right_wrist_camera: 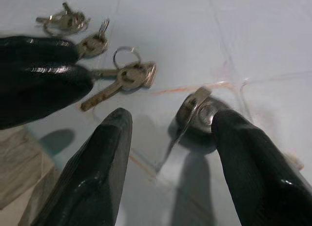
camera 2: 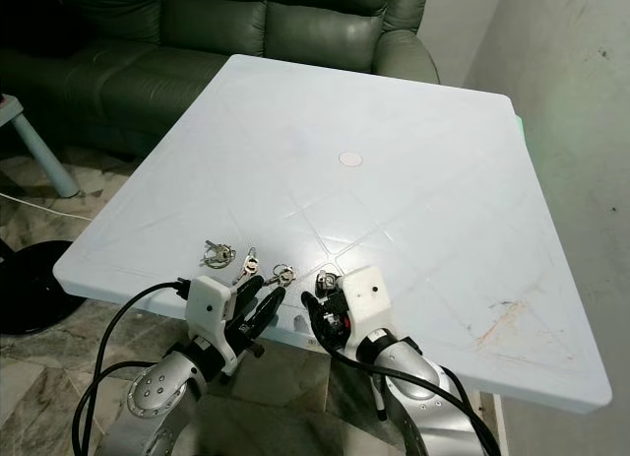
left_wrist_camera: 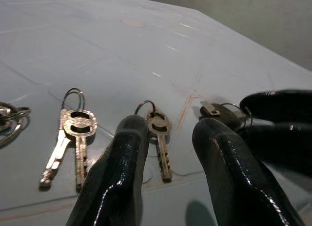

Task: Hang keys on a hook

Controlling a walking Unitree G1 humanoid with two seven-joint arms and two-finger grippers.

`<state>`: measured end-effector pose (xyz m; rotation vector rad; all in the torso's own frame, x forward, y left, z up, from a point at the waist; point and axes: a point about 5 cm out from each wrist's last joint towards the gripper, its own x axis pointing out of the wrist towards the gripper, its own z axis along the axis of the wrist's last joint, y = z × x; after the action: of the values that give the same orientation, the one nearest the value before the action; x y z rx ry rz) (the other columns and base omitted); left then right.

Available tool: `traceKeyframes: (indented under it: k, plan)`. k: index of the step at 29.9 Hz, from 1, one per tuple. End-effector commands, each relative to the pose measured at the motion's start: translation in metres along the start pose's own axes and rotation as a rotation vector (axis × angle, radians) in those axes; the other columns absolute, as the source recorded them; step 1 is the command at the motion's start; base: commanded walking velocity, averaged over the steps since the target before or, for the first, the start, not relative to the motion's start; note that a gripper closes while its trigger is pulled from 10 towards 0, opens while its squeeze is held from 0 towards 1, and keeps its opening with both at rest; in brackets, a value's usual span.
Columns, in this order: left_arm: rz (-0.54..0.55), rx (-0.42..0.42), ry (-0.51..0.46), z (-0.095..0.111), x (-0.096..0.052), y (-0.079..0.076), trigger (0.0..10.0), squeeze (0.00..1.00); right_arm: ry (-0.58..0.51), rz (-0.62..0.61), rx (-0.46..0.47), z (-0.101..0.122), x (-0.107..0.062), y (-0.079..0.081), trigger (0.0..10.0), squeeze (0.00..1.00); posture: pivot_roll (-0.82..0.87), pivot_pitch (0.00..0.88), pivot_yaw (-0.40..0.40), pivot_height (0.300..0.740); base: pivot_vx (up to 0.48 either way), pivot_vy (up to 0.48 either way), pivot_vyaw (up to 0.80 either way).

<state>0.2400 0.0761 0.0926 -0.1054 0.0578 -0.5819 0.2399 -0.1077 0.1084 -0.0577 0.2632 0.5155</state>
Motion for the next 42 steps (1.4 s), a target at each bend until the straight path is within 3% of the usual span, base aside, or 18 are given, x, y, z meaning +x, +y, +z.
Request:
traceKeyframes:
  k: [1,21,34,42]
  plan:
    - [0.0,-0.009,-0.005,0.002,-0.001,-0.002,10.0,0.0,0.008,0.003,-0.001,0.001,-0.003,0.001,10.0,0.0,0.11,0.127,-0.08,0.74,0.0,0.0,0.0]
    - [0.0,-0.009,-0.007,0.003,0.0,-0.002,10.0,0.0,0.032,-0.085,0.055,-0.004,0.007,0.013,10.0,0.0,0.11,0.127,-0.076,0.74,0.0,0.0,0.0]
    - [-0.003,-0.01,-0.012,0.004,0.001,-0.002,10.0,0.0,0.055,-0.267,0.043,-0.005,0.015,-0.002,10.0,0.0,0.12,0.118,-0.074,0.74,0.0,0.0,0.0]
    - [-0.006,-0.008,-0.014,0.005,0.001,-0.002,10.0,0.0,0.05,-0.302,0.049,-0.005,0.017,-0.007,9.8,0.0,0.12,0.112,-0.073,0.74,0.0,0.0,0.0]
